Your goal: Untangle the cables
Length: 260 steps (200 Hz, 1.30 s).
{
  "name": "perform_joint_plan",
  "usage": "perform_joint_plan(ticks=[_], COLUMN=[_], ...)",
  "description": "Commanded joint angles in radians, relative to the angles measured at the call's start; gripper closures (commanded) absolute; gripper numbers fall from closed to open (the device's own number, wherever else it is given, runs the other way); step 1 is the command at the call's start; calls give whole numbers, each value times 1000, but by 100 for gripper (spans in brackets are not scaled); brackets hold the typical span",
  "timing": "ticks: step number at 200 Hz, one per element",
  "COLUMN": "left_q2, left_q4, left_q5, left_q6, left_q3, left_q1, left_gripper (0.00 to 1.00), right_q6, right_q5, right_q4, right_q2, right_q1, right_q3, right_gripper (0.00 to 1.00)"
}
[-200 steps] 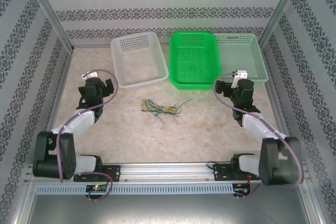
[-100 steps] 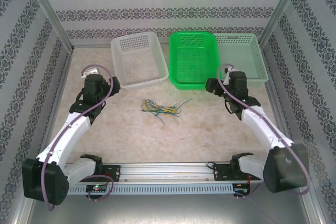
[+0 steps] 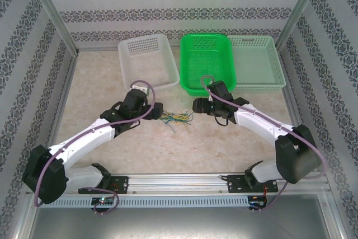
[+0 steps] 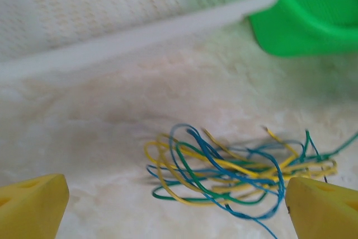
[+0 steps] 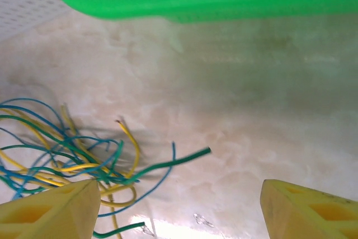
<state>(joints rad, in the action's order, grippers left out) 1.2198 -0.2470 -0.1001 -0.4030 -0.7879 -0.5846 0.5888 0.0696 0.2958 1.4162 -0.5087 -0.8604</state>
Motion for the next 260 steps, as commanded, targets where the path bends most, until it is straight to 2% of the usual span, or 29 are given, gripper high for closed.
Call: perform_joint_plan(ticks=[1,56,80,97,121,133,147,168,189,215,260], left_q2=[30,77,81,79,72,64,48,28,43,96,147], left_q4=[34,49,48,39,15,-4,-13,9,41,85,116], left_q5=[21,35,39,34,-1,-38,-74,-72,-7,123,182], left_q6=[57,91,111,130,132,114,88,71,60,56,25], left_q3=[-25,-39,-37,-37,-39,-40,-39,-28,-27,-45,-71], left_q1=[-33,-58,-64,-66,-65,-64,-63,-61,-61,-63,-66], left_gripper=[0,0,0,0,0,0,0,0,0,0,0], right_q6=[91,204,228,240,231,209,162,82,0,-93,-170], right_q5=[-48,-92,-116,-135,-192,-247,-335,-479,-605,-658,-776], right_q4=[-32,-125,-163,-191,-206,-181,-166,-184,-231,-289,-319], right_q2=[37,186,238,252,227,196,136,0,-142,-264,-399], right_q1=[-40,-95,-102,-109,-133,-147,-168,-205,-240,-263,-332], right_q3=[-3,-20,-25,-25,-11,0,37,113,182,231,266], right_gripper=[24,29,36,51,83,93,100,100,100,100,100])
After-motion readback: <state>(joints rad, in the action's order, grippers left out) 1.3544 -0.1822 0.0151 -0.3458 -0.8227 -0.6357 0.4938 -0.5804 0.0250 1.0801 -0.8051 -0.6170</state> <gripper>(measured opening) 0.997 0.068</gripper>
